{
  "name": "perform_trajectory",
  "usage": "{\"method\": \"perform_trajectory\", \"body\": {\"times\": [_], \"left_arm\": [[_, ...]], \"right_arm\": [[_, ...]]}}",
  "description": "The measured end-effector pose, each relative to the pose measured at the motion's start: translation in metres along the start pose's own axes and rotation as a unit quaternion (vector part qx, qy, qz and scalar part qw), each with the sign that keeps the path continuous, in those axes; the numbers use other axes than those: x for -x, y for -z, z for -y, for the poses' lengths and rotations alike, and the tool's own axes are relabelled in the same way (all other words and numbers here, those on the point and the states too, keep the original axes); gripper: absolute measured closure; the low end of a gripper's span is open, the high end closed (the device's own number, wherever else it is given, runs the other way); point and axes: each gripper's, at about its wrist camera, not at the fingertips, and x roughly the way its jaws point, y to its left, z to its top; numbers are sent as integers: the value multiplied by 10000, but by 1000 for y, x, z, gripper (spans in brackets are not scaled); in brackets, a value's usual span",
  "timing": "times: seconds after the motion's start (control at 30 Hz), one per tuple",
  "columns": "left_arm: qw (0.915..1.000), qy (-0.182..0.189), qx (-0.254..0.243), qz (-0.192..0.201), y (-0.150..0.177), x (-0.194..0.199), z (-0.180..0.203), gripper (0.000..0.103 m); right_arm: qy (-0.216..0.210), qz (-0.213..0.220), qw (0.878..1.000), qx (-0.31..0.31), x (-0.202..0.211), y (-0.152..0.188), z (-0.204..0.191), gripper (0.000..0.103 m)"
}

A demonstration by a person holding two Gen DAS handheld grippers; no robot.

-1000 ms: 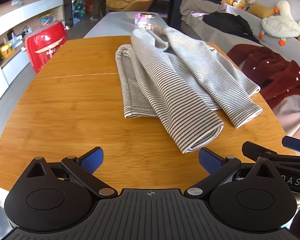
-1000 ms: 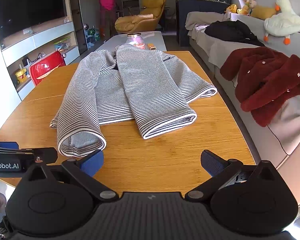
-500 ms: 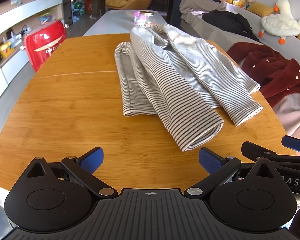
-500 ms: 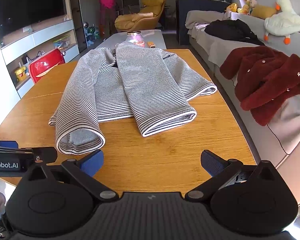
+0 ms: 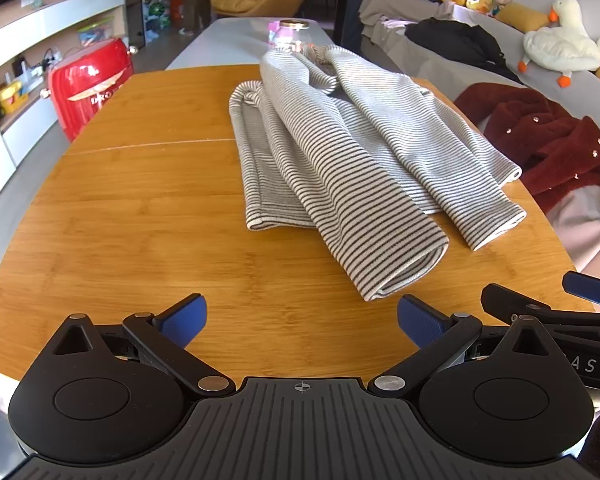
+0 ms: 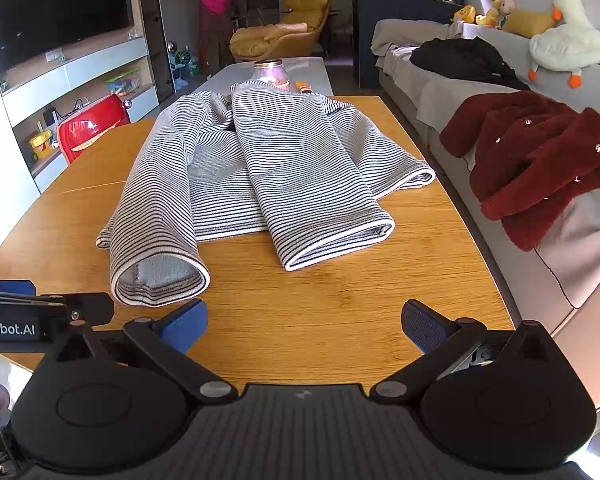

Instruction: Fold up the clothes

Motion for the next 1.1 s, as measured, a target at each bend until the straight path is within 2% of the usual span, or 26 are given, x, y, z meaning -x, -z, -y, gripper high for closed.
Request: {"method": "perform_trajectory", "body": {"times": [0.77,0.9,1.1], "left_arm": [[10000,58,28,-62,-5,-5,-3,0],[9998,221,-13,27,-17,-9,-8,0],[9977,611,47,279,-55,-22,-17,0]], "right_arm": [[10,17,9999,121,-4,-2,-2,0],[113,135,9994,290,-7,-12,-2,0],[-205,407,9989,-70,-20,-39,15,0]]}}
